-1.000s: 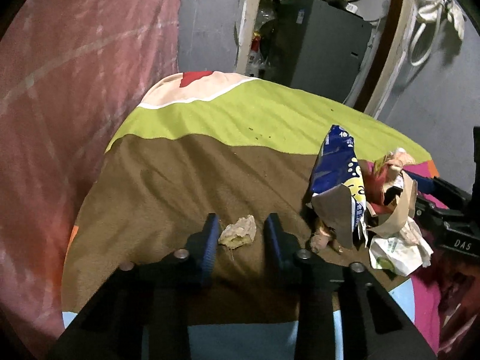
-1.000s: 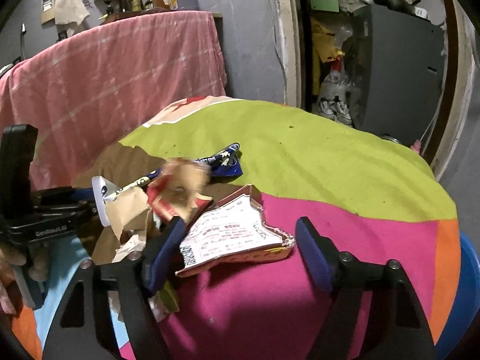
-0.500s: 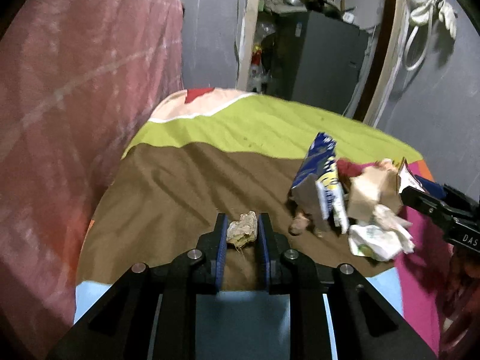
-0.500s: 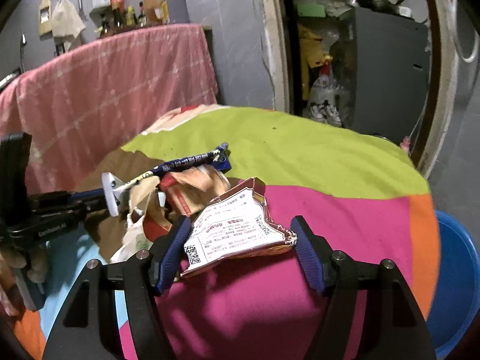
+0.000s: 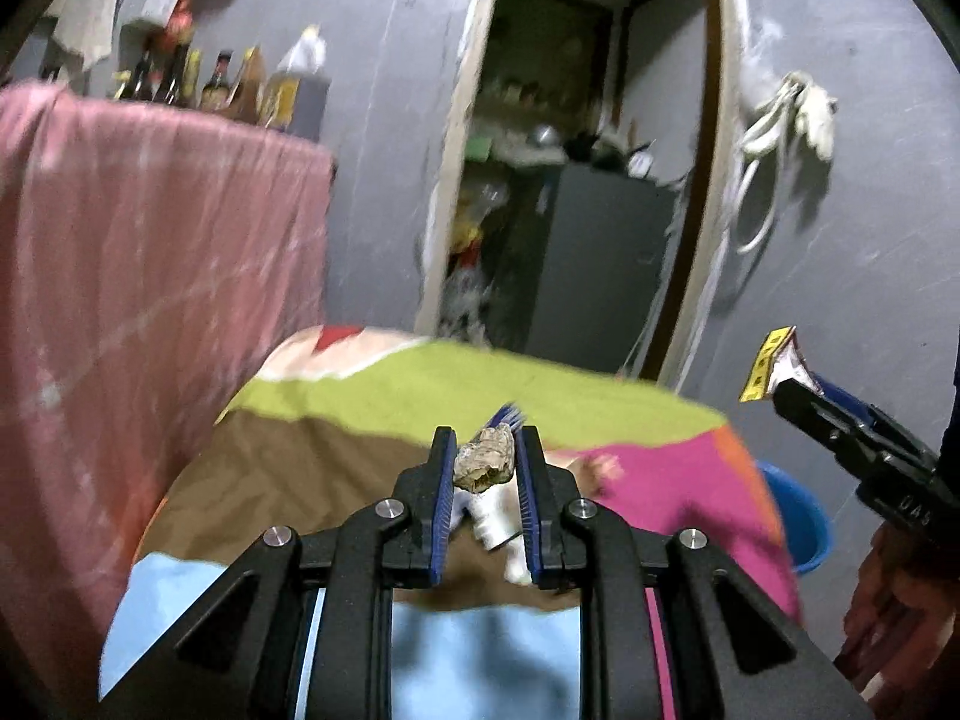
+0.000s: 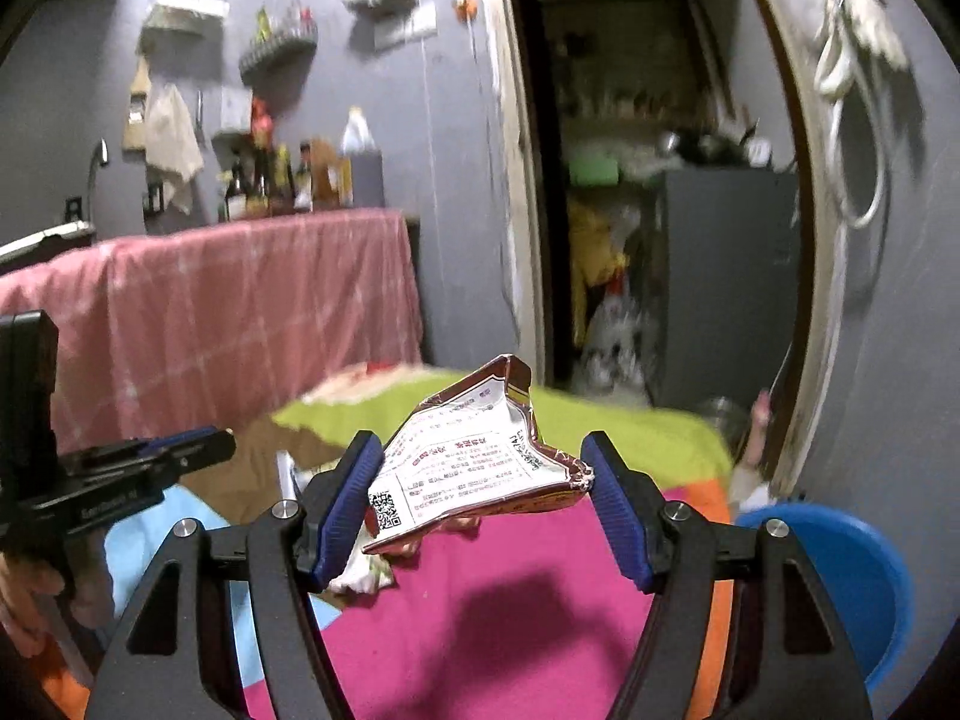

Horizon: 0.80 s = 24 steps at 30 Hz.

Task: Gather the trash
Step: 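Carry both items over the blue bucket and open both tools to drop them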

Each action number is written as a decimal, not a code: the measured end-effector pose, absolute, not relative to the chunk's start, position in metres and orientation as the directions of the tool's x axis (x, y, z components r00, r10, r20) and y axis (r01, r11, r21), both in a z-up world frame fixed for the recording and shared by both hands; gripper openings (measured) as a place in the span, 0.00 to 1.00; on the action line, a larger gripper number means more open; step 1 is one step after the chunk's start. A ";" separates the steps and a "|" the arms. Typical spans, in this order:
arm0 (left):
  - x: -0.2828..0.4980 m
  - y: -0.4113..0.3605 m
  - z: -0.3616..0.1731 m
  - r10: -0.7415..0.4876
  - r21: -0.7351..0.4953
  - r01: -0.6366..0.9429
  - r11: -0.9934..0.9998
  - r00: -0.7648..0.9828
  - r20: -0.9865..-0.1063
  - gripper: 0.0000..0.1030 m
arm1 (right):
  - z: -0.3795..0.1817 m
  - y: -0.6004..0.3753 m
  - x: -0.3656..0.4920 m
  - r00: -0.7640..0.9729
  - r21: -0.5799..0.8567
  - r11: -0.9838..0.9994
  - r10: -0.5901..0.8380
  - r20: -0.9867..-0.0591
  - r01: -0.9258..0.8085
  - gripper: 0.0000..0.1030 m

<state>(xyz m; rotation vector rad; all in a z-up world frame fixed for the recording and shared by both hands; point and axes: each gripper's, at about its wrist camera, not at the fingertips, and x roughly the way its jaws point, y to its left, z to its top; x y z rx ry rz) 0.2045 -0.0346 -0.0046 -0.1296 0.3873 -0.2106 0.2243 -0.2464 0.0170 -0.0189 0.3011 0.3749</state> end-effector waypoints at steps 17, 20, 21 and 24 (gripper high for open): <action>0.199 -0.166 0.071 -0.363 -0.149 0.359 0.921 0.932 -0.001 0.16 | 0.082 -0.340 0.175 0.994 -0.077 0.995 0.074 0.084 -0.067 0.66; 0.208 -0.191 0.072 -0.396 -0.150 0.393 0.907 0.918 0.010 0.16 | 0.079 -0.365 0.175 0.994 -0.067 0.998 0.014 0.106 -0.007 0.66; 0.212 -0.198 0.071 -0.404 -0.147 0.401 0.904 0.915 0.007 0.16 | 0.077 -0.373 0.176 0.994 -0.063 0.998 0.000 0.107 0.006 0.67; 0.223 -0.228 0.066 -0.436 -0.143 0.429 0.892 0.900 -0.014 0.16 | 0.070 -0.397 0.179 0.994 -0.052 0.997 -0.051 0.099 0.056 0.67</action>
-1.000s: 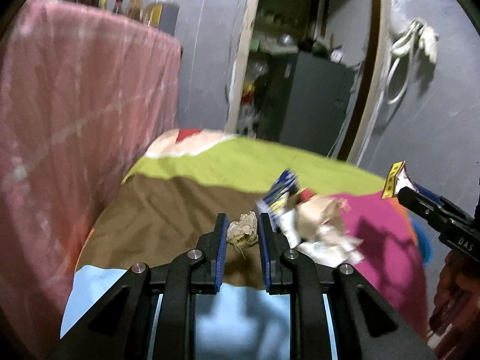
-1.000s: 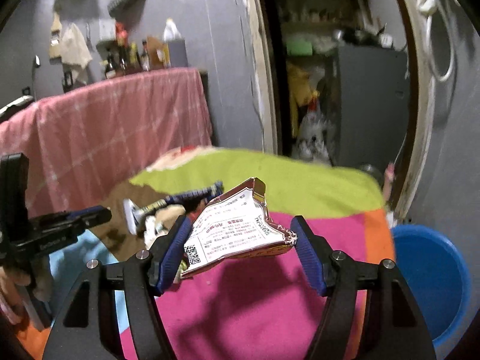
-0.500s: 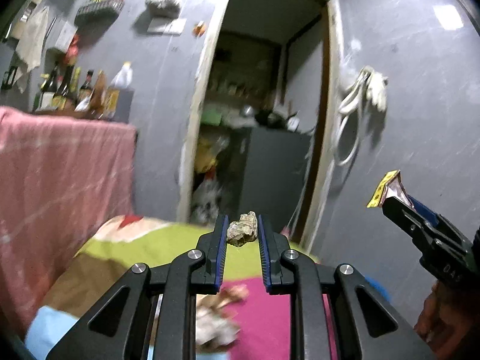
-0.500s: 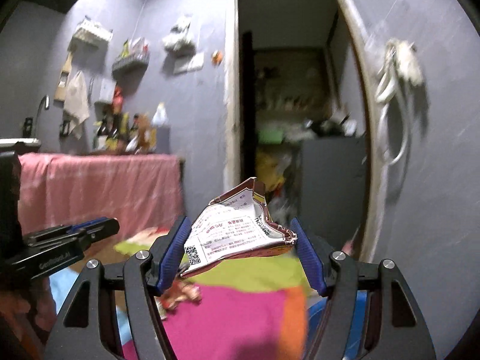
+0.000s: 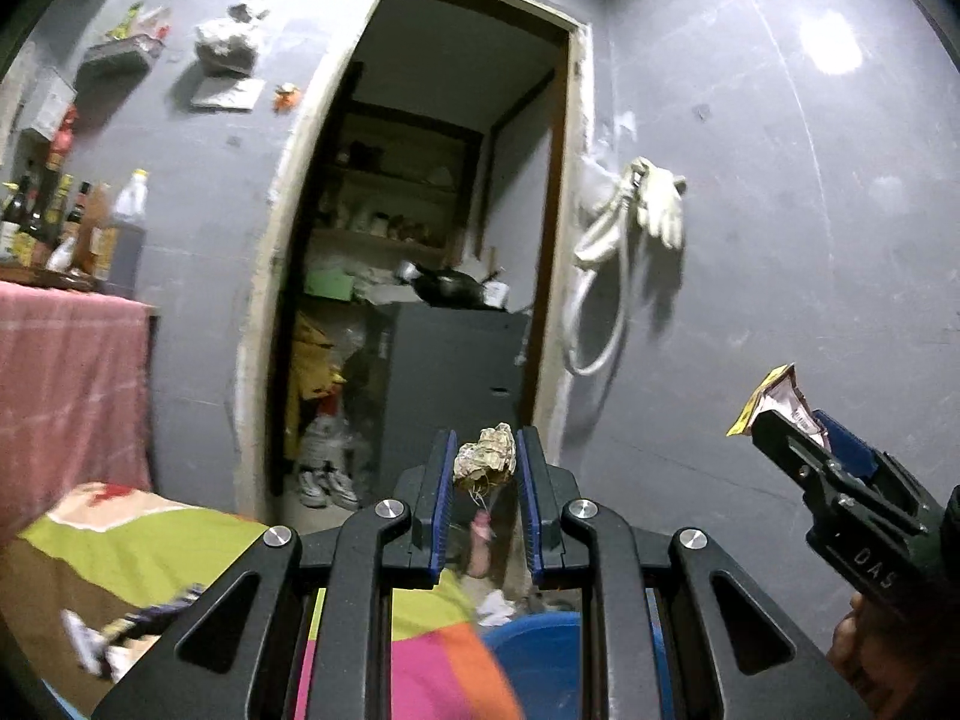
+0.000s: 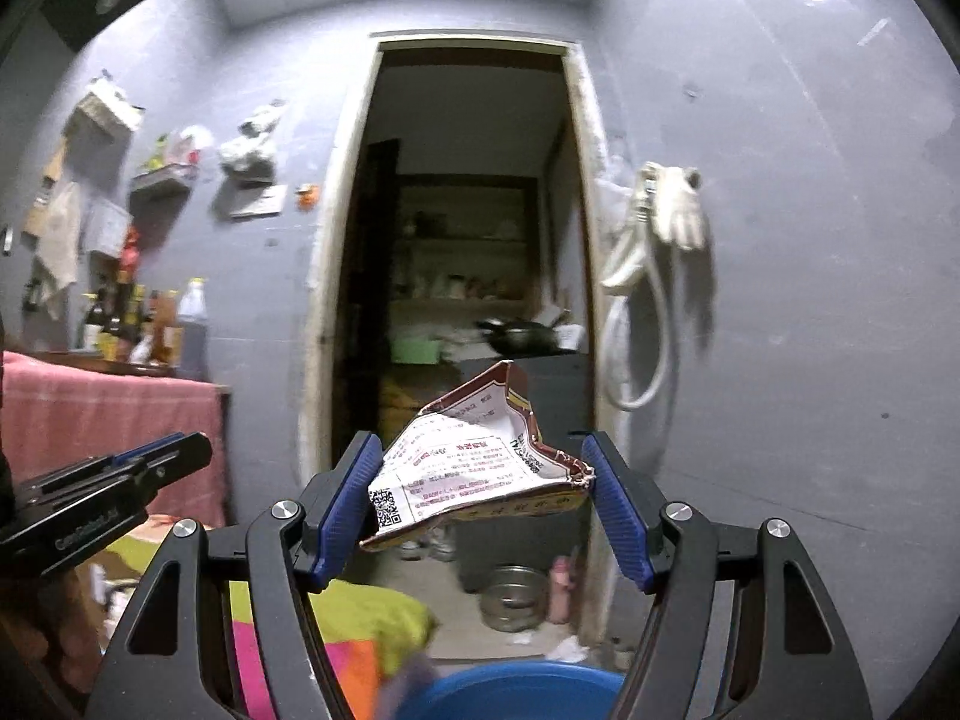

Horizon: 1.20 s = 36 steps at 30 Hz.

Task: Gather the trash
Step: 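Carry both items over the blue bucket and open both tools to drop them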

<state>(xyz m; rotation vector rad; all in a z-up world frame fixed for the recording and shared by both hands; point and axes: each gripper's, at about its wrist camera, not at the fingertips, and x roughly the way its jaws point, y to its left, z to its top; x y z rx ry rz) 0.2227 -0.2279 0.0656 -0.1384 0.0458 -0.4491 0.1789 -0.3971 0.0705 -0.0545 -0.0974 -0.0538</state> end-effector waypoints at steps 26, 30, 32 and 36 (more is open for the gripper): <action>0.314 -0.312 -0.020 -0.570 -0.265 0.505 0.821 0.710 -0.415 0.18 | -0.011 -0.474 0.226 0.964 0.045 0.989 -0.130 -0.233 0.144 0.67; 0.316 -0.309 -0.020 -0.576 -0.279 0.504 0.817 0.705 -0.413 0.29 | -0.008 -0.475 0.227 0.965 0.058 0.988 -0.129 -0.228 0.146 0.68; 0.317 -0.309 -0.020 -0.578 -0.283 0.504 0.816 0.701 -0.418 0.29 | -0.007 -0.476 0.226 0.966 0.062 0.987 -0.132 -0.223 0.149 0.68; 0.319 -0.306 -0.019 -0.577 -0.292 0.498 0.817 0.694 -0.431 0.29 | -0.006 -0.478 0.228 0.966 0.078 0.986 -0.129 -0.223 0.149 0.69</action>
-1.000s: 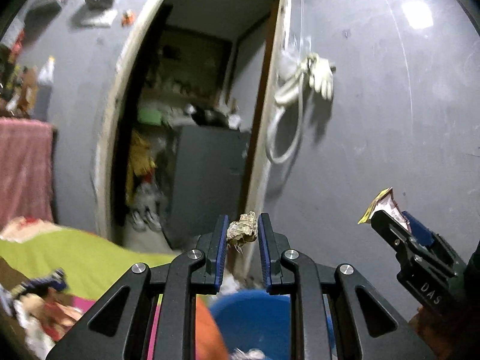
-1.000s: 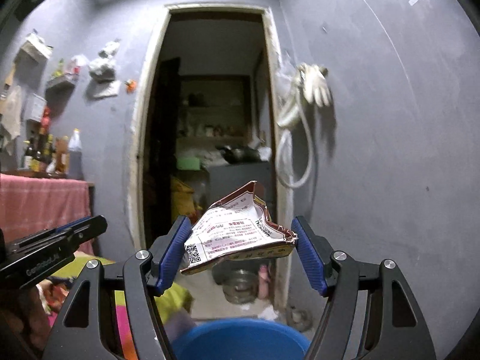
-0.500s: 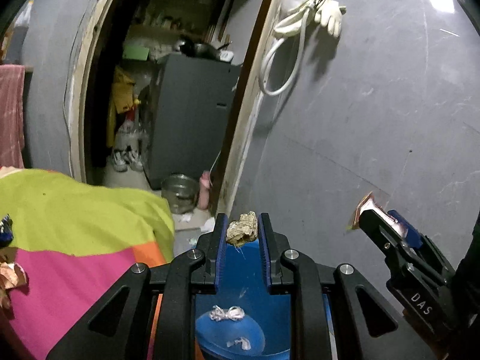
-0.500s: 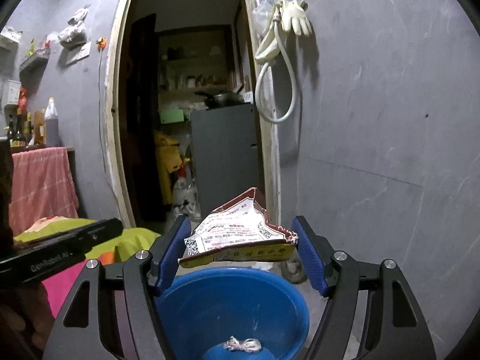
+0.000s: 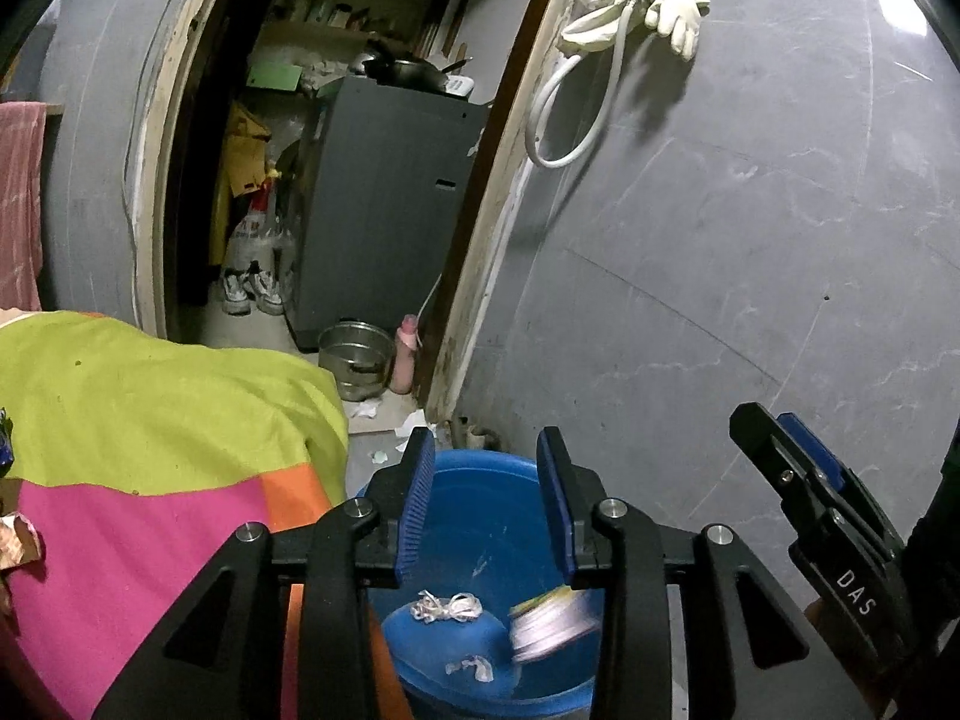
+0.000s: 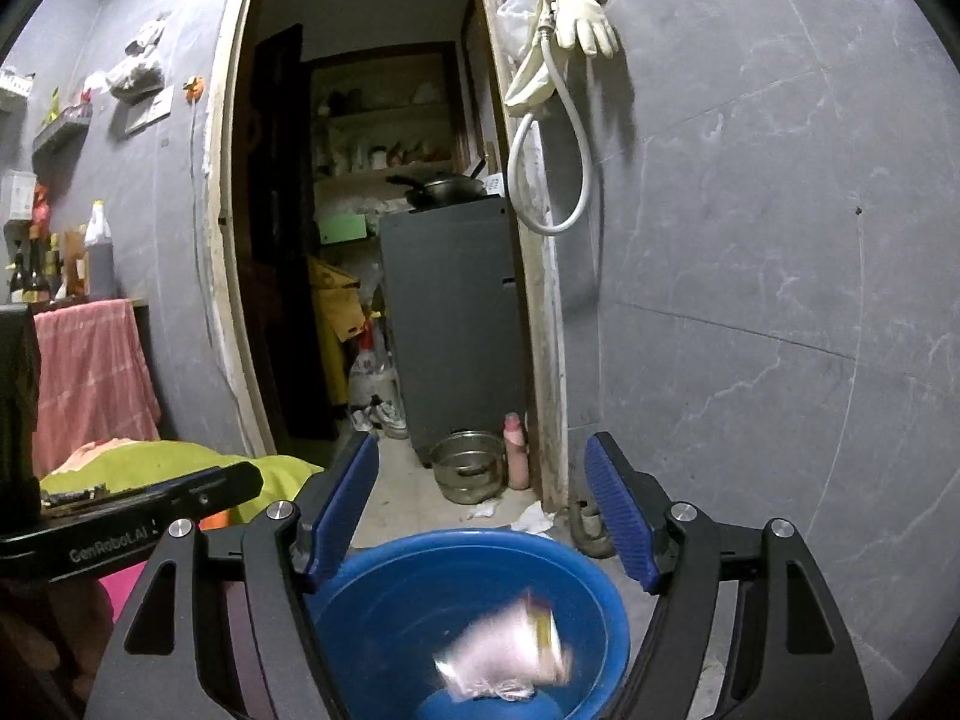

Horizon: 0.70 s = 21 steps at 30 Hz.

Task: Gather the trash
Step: 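Carry both items over the blue bucket and open both tools to drop them, then grasp a small brown scrap with left tool while right tool grasps crumpled tissue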

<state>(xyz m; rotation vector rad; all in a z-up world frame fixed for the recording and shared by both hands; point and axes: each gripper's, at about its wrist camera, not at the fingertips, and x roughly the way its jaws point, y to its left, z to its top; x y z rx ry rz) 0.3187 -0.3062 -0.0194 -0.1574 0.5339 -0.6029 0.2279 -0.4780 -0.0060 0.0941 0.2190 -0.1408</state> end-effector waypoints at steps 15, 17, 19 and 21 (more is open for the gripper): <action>0.283 -0.243 0.035 -0.511 -0.278 0.439 0.855 0.804 -0.303 0.73 | 0.031 -0.454 0.199 0.990 0.099 0.988 -0.111 -0.090 0.119 0.90; 0.274 -0.225 0.045 -0.478 -0.270 0.410 0.871 0.835 -0.272 0.84 | 0.042 -0.443 0.193 0.993 0.093 0.990 -0.099 -0.059 0.104 0.96; 0.266 -0.208 0.053 -0.445 -0.267 0.381 0.885 0.861 -0.246 0.94 | 0.051 -0.432 0.189 0.996 0.087 0.992 -0.084 -0.033 0.086 0.98; 0.256 -0.186 0.061 -0.409 -0.261 0.350 0.900 0.885 -0.222 0.96 | 0.059 -0.421 0.185 0.998 0.084 0.994 -0.065 -0.014 0.066 1.00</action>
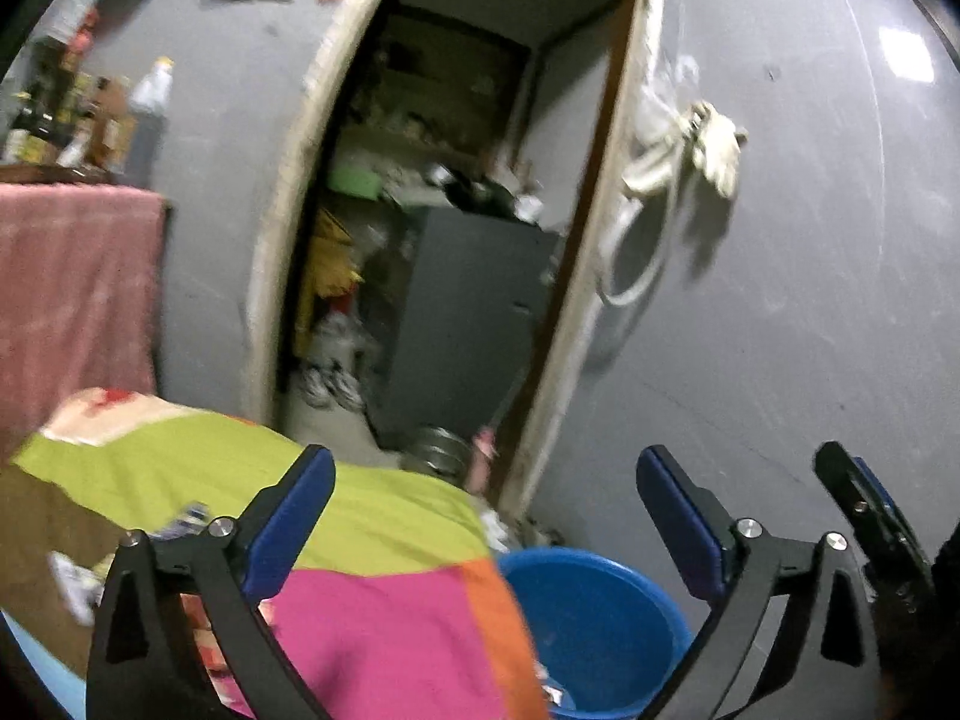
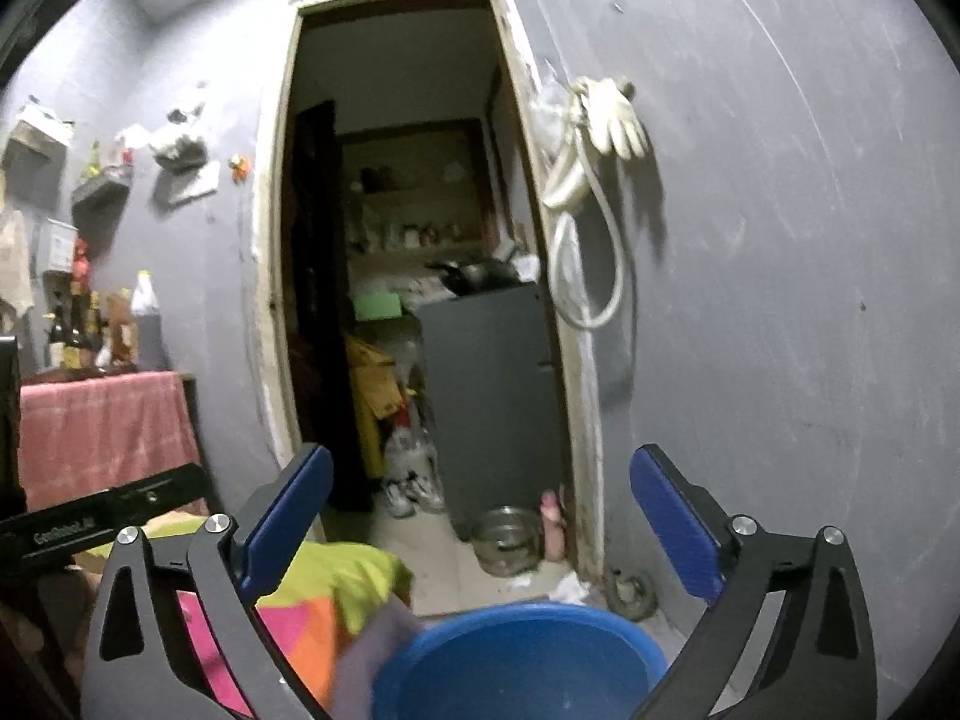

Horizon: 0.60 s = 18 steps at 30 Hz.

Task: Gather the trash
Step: 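Grasp a small brown scrap with left tool while right tool grasps crumpled tissue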

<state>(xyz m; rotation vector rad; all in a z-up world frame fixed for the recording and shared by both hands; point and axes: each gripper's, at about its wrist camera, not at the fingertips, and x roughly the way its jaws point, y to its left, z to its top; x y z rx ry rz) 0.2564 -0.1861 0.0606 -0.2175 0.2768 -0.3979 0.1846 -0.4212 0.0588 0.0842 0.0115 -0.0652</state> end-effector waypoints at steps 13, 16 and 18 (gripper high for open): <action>0.207 -0.059 0.065 -0.227 -0.197 0.186 0.963 0.951 -0.210 0.98 | 0.076 -0.322 0.171 0.994 0.050 0.993 0.104 0.037 -0.105 1.00; 0.203 -0.034 0.058 -0.178 -0.184 0.139 0.973 0.960 -0.215 0.98 | 0.071 -0.298 0.173 0.989 0.043 0.989 0.143 0.029 -0.144 1.00; 0.201 -0.017 0.052 -0.144 -0.170 0.105 0.980 0.961 -0.234 0.98 | 0.067 -0.283 0.176 0.986 0.035 0.985 0.167 0.017 -0.168 1.00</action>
